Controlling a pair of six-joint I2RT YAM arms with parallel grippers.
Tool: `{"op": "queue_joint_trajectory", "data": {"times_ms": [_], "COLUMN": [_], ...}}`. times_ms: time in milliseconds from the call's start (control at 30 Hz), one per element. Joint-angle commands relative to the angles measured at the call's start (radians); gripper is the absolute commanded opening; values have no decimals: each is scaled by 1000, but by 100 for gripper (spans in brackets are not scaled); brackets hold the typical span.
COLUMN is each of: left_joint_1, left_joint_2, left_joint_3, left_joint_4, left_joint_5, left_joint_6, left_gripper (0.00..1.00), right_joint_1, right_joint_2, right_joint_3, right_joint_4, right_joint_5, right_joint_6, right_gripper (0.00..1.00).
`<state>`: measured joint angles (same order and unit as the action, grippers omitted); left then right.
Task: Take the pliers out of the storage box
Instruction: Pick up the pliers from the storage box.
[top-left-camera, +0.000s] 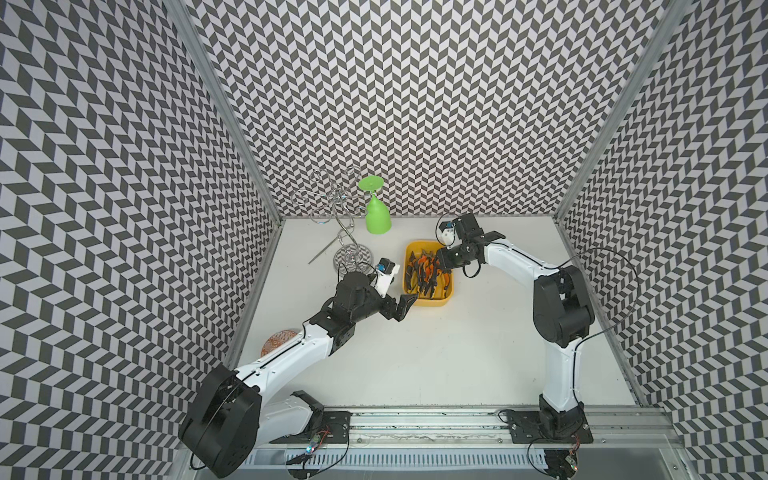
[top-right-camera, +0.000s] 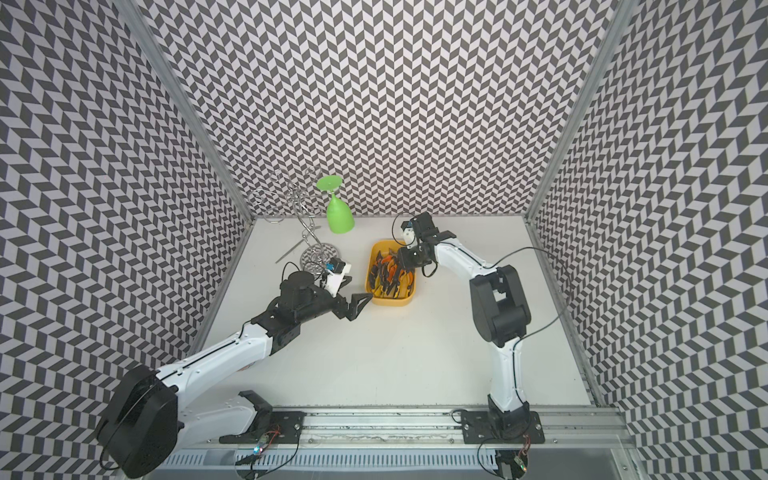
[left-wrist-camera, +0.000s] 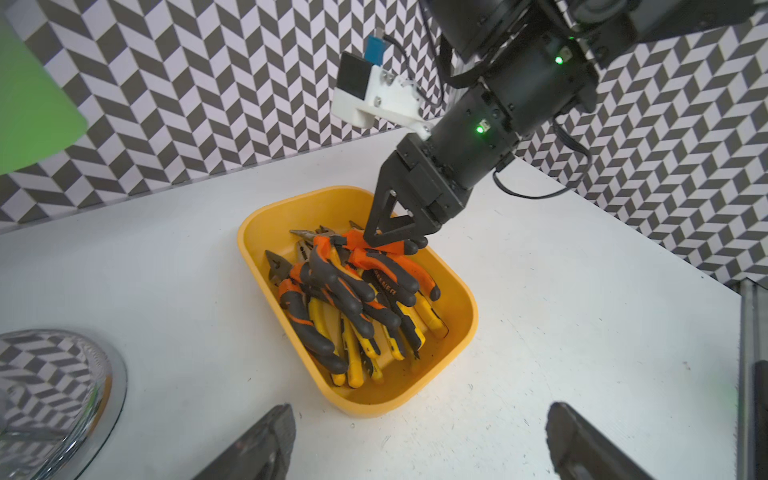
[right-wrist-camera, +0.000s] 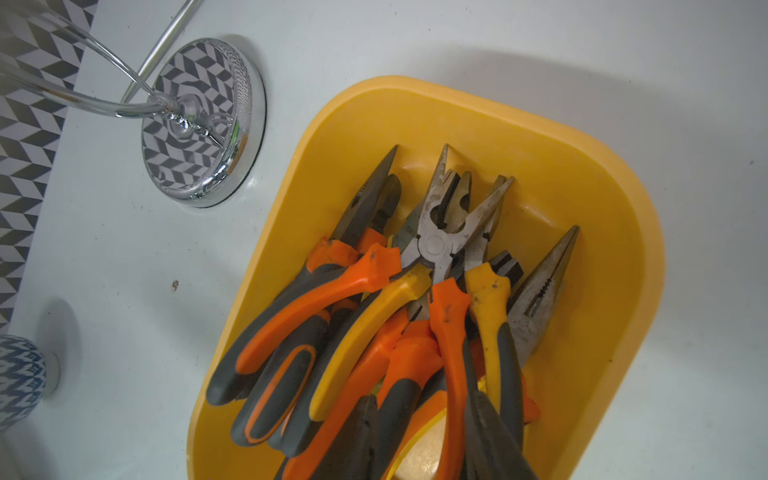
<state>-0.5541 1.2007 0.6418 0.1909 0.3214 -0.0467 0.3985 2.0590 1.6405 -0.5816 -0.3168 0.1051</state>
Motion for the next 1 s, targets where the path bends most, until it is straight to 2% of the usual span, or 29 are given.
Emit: {"op": "queue_joint_trajectory", "data": {"times_ms": [0, 133, 300, 433, 567, 667, 733, 833, 900, 967], "left_joint_1": [-7, -7, -7, -7, -7, -7, -7, -7, -7, -7], "left_joint_2": [5, 4, -6, -7, 1, 3, 6, 13, 17, 16], "left_joint_3": [13, 10, -6, -10, -12, -13, -14, -12, -11, -11], "left_joint_4": [32, 37, 56, 59, 61, 62, 62, 62, 61, 61], "left_joint_5": [62, 43, -22, -48, -50, -51, -56, -56, -54, -53], "left_joint_6": [47, 47, 16, 8, 11, 9, 7, 9, 9, 9], "left_gripper": [98, 98, 98, 98, 98, 98, 98, 98, 98, 98], "right_joint_1": [0, 0, 0, 16, 17, 19, 19, 17, 15, 11], "right_joint_2": [40, 71, 103, 121, 93, 44, 9, -13, -20, -21], "right_joint_3": [23, 42, 82, 134, 130, 97, 67, 45, 35, 30], "right_joint_4": [-34, -55, -93, -175, -209, -209, -181, -152, -126, -109], "right_joint_5": [-12, 1, 37, 177, 104, -29, -96, -176, -143, -45], "right_joint_6": [-8, -17, -27, -44, -71, -103, -104, -102, -70, -29], "right_gripper": [37, 46, 46, 42, 39, 38, 34, 33, 33, 35]}}
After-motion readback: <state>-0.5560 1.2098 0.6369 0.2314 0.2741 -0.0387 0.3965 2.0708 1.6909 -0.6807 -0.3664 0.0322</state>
